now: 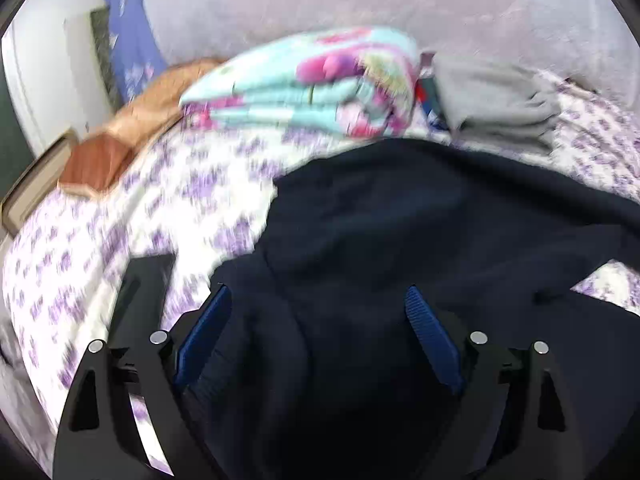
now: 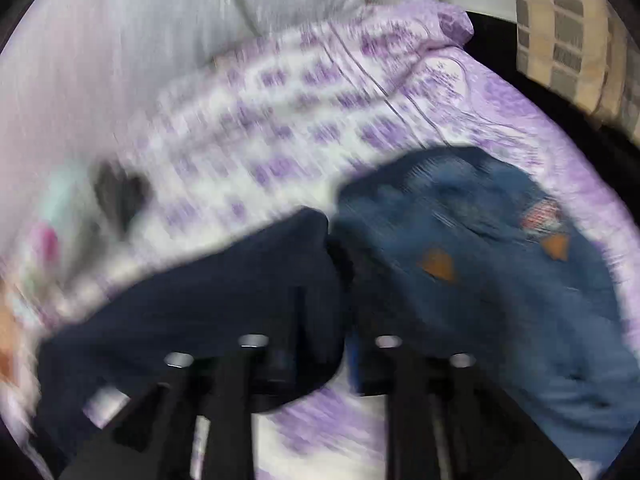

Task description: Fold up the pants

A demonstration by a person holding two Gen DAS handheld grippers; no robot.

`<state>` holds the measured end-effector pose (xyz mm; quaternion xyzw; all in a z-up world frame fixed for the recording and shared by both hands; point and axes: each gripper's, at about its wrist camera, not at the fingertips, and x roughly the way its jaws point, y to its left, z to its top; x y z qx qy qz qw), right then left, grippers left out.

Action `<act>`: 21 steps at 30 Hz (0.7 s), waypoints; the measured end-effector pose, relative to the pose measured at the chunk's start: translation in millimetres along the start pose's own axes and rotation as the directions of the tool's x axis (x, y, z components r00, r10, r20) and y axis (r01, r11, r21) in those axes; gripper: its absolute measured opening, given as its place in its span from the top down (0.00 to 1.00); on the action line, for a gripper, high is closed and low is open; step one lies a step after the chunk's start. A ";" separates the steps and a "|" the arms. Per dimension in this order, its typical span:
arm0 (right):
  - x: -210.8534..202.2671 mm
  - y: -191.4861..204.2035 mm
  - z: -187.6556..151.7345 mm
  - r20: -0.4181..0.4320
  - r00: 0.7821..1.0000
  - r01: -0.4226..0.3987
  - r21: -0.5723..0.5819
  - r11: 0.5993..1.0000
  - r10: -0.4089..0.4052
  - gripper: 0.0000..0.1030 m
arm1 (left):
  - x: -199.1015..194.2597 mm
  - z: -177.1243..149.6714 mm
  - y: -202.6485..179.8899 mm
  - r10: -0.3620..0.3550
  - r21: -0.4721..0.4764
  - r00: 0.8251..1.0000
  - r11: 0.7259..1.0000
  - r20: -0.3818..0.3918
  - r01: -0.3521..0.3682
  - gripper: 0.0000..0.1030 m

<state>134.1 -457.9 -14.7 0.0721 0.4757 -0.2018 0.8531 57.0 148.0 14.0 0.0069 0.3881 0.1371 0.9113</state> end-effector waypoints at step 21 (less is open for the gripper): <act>-28.9 76.1 5.9 0.171 0.974 -0.128 -0.137 0.982 0.151 0.15 | 162.9 110.4 -9.4 0.004 0.216 0.972 0.975 -0.235 0.049 0.99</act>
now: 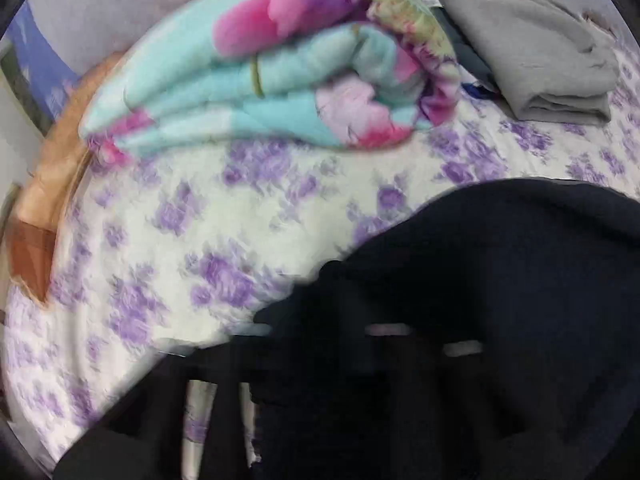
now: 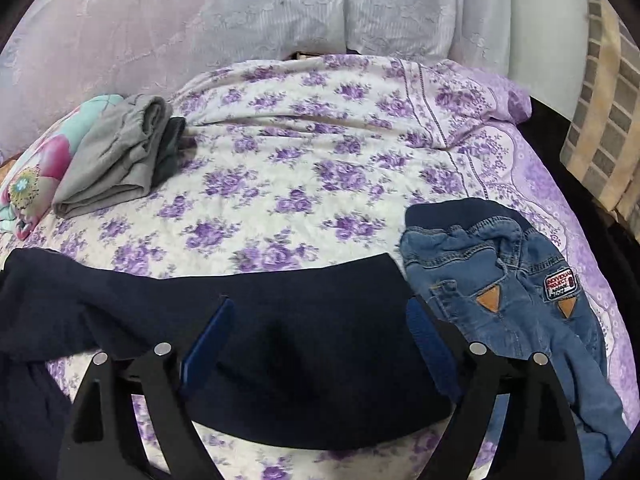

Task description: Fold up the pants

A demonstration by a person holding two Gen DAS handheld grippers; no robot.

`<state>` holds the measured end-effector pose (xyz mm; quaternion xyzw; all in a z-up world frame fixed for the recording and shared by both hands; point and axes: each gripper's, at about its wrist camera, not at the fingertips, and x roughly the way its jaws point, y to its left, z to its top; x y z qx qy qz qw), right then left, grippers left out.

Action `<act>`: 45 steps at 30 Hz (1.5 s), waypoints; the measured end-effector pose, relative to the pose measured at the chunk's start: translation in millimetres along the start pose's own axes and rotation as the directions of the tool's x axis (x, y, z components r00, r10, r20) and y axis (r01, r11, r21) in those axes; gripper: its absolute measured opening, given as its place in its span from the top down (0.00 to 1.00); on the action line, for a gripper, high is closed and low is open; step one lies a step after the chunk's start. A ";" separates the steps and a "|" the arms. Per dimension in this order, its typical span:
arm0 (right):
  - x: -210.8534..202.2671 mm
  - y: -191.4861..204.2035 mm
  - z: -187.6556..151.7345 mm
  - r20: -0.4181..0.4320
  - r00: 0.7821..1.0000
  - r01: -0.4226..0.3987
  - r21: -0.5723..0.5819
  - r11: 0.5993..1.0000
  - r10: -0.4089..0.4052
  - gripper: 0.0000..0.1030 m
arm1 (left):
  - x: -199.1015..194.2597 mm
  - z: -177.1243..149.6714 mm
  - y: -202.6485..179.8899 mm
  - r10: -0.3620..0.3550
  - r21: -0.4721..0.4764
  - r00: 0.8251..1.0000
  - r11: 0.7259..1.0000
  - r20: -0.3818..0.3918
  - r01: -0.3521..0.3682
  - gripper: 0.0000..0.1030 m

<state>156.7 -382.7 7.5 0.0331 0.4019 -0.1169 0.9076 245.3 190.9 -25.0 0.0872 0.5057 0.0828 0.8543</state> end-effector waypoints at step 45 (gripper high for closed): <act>120.8 263.9 36.2 -0.271 0.933 -0.359 -0.620 0.697 0.239 0.50 | 24.8 34.1 -8.6 -0.061 0.086 0.998 0.995 0.004 0.060 0.67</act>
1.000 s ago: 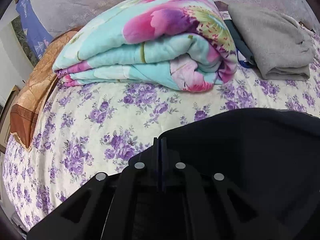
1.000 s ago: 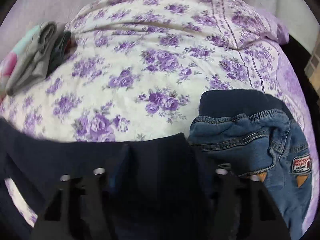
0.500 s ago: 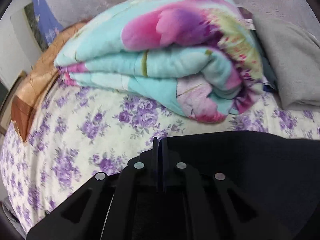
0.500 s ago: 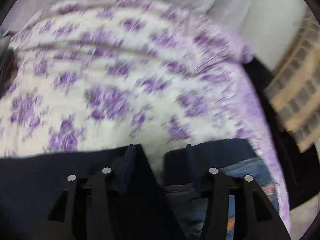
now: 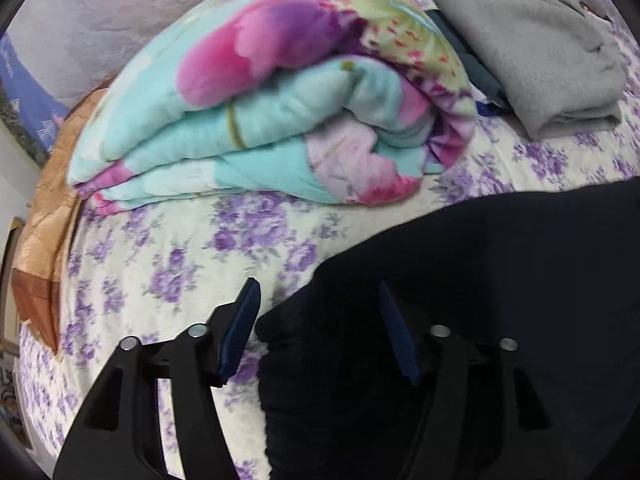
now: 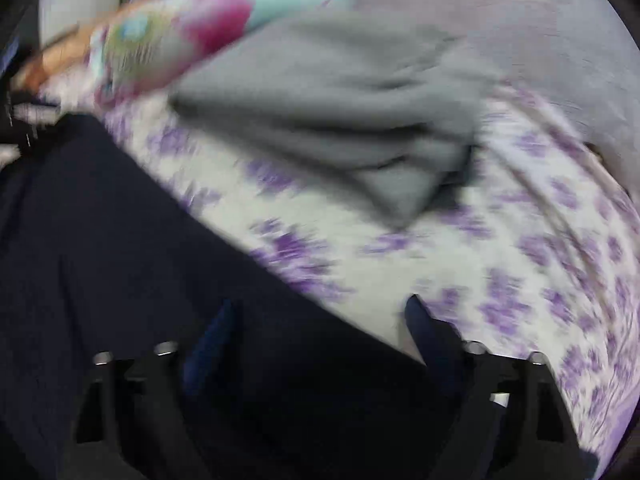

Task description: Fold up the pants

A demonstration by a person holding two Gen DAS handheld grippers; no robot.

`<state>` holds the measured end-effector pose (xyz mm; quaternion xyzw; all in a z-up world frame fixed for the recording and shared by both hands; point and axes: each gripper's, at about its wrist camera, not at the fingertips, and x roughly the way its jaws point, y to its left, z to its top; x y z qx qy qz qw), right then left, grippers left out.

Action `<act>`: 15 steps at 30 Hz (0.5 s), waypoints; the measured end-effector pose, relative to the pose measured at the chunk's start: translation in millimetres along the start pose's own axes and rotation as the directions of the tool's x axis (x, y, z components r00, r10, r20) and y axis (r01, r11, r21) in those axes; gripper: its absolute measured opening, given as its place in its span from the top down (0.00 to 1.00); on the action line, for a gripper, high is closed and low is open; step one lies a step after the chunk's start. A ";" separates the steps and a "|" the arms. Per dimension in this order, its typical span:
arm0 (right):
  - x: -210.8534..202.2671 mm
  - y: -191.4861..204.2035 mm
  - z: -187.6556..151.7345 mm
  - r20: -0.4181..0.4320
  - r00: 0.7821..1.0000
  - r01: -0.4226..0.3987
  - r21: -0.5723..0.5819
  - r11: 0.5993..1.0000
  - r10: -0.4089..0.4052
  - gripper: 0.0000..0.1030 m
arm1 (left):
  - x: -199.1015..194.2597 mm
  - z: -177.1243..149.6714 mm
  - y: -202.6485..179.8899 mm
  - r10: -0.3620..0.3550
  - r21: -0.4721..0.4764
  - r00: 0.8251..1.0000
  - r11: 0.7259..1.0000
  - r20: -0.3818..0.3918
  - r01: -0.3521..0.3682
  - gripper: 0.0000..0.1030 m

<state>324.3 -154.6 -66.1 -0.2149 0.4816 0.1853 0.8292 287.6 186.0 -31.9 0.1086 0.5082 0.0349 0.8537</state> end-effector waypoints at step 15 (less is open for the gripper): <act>-240.0 17.5 -126.6 0.374 0.874 -0.337 0.001 0.942 0.312 0.95 | -202.1 -92.5 10.5 -0.105 0.103 0.915 0.992 0.389 0.070 0.99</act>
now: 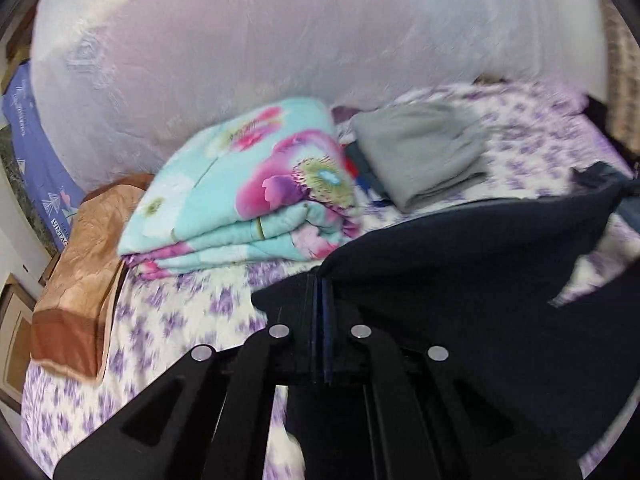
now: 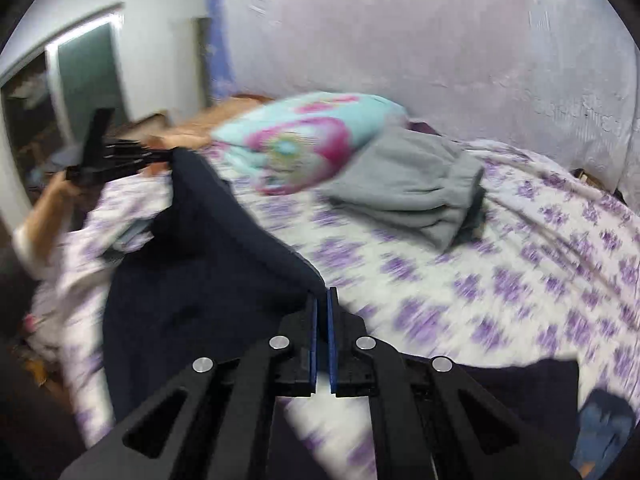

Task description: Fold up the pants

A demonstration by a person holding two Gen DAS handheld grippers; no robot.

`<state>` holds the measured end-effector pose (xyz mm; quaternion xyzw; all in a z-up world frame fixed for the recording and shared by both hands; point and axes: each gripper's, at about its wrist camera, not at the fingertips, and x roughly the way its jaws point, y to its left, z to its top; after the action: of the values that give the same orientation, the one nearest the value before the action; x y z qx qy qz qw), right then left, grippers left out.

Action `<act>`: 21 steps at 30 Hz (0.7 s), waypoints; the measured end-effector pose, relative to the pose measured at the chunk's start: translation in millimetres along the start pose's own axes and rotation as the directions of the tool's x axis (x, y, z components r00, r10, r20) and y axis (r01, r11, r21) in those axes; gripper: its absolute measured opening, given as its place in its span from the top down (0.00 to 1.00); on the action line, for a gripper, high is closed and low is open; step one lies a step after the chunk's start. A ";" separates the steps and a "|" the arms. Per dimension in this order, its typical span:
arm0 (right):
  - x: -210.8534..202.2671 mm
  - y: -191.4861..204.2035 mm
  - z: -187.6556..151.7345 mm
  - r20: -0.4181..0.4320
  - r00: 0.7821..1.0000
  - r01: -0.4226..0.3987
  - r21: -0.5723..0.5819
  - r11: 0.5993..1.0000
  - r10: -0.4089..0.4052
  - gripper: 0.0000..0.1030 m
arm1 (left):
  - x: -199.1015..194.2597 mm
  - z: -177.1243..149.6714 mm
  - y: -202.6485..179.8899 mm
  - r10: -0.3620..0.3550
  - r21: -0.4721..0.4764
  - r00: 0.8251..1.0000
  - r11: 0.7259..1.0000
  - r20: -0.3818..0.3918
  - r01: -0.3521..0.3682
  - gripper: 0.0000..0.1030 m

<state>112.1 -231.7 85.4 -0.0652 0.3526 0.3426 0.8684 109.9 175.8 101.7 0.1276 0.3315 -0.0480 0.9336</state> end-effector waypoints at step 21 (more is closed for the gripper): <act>-9.8 52.9 -99.7 -0.044 0.999 0.014 0.214 0.977 -0.005 0.35 | -22.6 -149.4 10.4 -0.192 -0.509 0.942 0.860 -0.276 0.026 0.30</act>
<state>16.5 -232.4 24.6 0.0200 0.4057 0.2970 0.8642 3.6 226.2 6.4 -0.1310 0.4851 0.0067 0.8646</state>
